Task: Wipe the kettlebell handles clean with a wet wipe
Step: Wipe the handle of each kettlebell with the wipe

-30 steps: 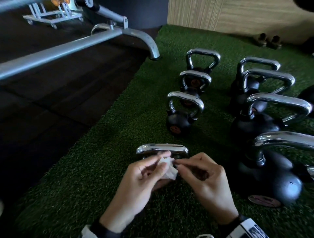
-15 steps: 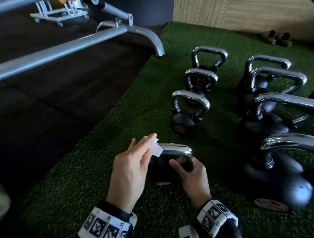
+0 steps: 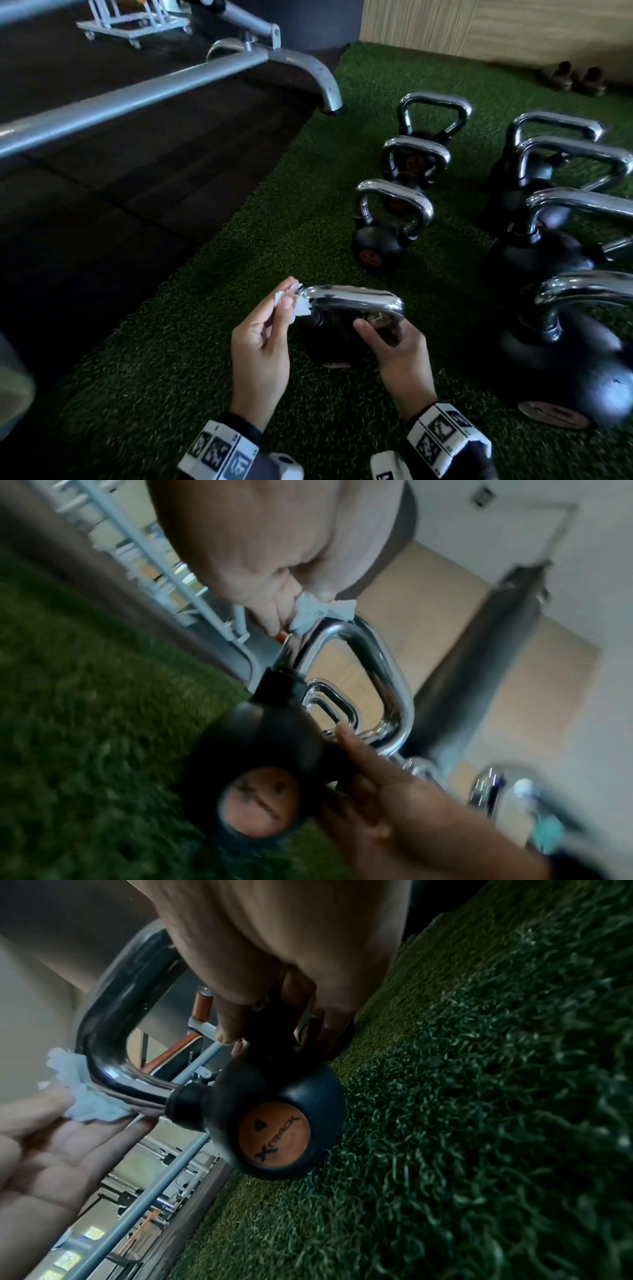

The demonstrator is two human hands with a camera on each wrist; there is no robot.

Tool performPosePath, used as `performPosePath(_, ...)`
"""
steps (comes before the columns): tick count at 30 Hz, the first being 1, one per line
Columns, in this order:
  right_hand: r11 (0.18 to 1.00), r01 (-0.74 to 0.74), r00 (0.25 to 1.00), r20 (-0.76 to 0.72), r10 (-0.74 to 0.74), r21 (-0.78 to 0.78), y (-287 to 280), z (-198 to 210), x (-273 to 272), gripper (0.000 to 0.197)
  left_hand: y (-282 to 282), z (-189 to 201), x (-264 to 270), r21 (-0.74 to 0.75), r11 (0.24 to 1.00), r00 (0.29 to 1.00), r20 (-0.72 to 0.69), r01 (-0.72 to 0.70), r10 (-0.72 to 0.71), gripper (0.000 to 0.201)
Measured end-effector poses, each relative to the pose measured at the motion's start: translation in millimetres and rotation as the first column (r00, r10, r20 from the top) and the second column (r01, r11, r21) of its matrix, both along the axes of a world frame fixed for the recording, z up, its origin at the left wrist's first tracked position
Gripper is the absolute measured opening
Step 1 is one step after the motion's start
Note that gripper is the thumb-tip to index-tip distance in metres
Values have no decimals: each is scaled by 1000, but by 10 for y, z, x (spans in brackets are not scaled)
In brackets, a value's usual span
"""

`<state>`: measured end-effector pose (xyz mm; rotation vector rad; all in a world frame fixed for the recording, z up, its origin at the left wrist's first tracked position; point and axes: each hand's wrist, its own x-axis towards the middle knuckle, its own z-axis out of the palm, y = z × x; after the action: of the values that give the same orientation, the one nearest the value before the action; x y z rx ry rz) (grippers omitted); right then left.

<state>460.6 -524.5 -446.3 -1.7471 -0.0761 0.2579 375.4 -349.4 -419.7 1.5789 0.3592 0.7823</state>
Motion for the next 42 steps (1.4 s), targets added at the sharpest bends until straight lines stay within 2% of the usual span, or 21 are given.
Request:
performPosePath(2, 1000, 4, 1000, -1, -4, 6, -4, 13, -6, 23, -50, -92, 12, -128, 992, 1000, 6, -3, 3, 34)
performPosePath(4, 1000, 21, 1000, -2, -21, 13, 8, 33, -10, 22, -90, -210, 9, -185, 983, 999, -42, 3, -11, 33)
performPosePath(9, 998, 56, 998, -13, -56, -11, 40, 48, -40, 25, -207, -372, -5, -177, 984, 995, -98, -2, -15, 32)
performPosePath(12, 985, 120, 992, 50, -114, -121, 44, 97, -158, 20, -112, -362, 125, -172, 985, 989, -144, -17, -8, 31)
performPosePath(15, 946, 150, 969, 234, -82, -288, 67, 77, -337, 20, 16, -282, 368, -77, 997, 987, -157, 5, -17, 29)
performPosePath(17, 934, 134, 930, 367, -3, -332, 73, -32, -447, 21, 83, -261, 568, 1, 999, 985, -165, 47, -46, 28)
performPosePath(19, 932, 76, 882, 459, 103, -355, 65, -118, -479, 35, 110, -210, 713, 98, 989, 971, -221, 110, -86, 26)
performPosePath(22, 949, 59, 865, 490, 106, -308, 51, -95, -318, 41, 150, -163, 780, 227, 956, 959, -256, 183, -123, 22)
performPosePath(24, 954, 40, 904, 417, 92, -298, 77, -43, -147, 37, 220, -136, 782, 255, 946, 943, -311, 200, -116, 19)
performPosePath(26, 944, -64, 957, 247, 150, -323, 143, 18, -21, 48, 290, -115, 791, 207, 949, 914, -378, 239, -148, 22)
performPosePath(29, 947, -153, 980, 83, 183, -282, 246, 61, 50, 47, 323, -71, 797, 46, 979, 908, -385, 197, -165, 24)
performPosePath(33, 950, -144, 983, 74, 170, -276, 242, 19, 72, 46, 235, -53, 751, -11, 984, 925, -341, 177, -170, 25)
performPosePath(38, 952, -140, 983, 76, 166, -273, 225, -9, 90, 46, 169, 120, 861, -237, 959, 960, -193, 155, -203, 21)
performPosePath(42, 950, -146, 980, 90, 177, -276, 218, -23, 94, 46, 164, 254, 885, -370, 907, 962, -100, 202, -255, 21)
